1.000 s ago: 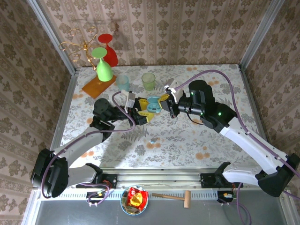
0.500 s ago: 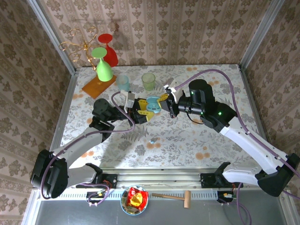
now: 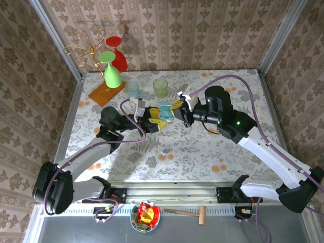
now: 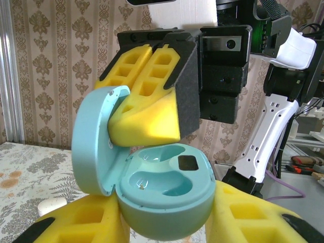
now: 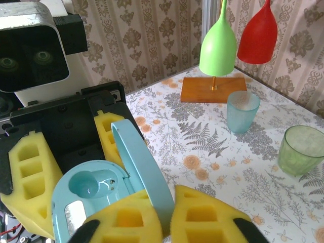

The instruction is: Insert the wireless bluetooth earbuds into the charging case

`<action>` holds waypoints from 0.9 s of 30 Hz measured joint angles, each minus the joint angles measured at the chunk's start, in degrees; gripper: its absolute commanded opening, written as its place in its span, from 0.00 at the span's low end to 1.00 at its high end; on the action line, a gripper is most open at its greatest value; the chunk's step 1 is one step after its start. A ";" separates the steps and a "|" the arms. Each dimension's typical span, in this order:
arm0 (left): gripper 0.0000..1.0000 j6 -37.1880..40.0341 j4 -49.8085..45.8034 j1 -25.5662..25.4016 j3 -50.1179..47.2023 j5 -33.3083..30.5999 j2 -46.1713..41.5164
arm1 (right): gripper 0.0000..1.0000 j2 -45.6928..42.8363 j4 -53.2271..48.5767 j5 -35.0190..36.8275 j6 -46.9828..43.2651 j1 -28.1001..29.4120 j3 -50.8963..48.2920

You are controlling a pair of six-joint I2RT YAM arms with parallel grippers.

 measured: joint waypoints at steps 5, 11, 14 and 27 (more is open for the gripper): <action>0.26 0.22 0.07 0.00 0.00 0.20 -0.02 | 0.43 -0.09 0.42 0.04 1.05 0.00 -0.22; 0.26 1.77 0.15 0.00 -0.02 -0.42 0.00 | 0.67 -2.14 1.14 0.17 2.25 0.00 -1.14; 0.26 2.47 0.94 0.07 -0.04 -0.96 0.11 | 0.75 -4.22 1.57 0.22 3.04 0.00 -2.03; 0.26 2.95 5.88 2.01 -1.95 -5.22 0.83 | 0.73 -18.08 11.19 6.75 21.09 -14.67 -18.58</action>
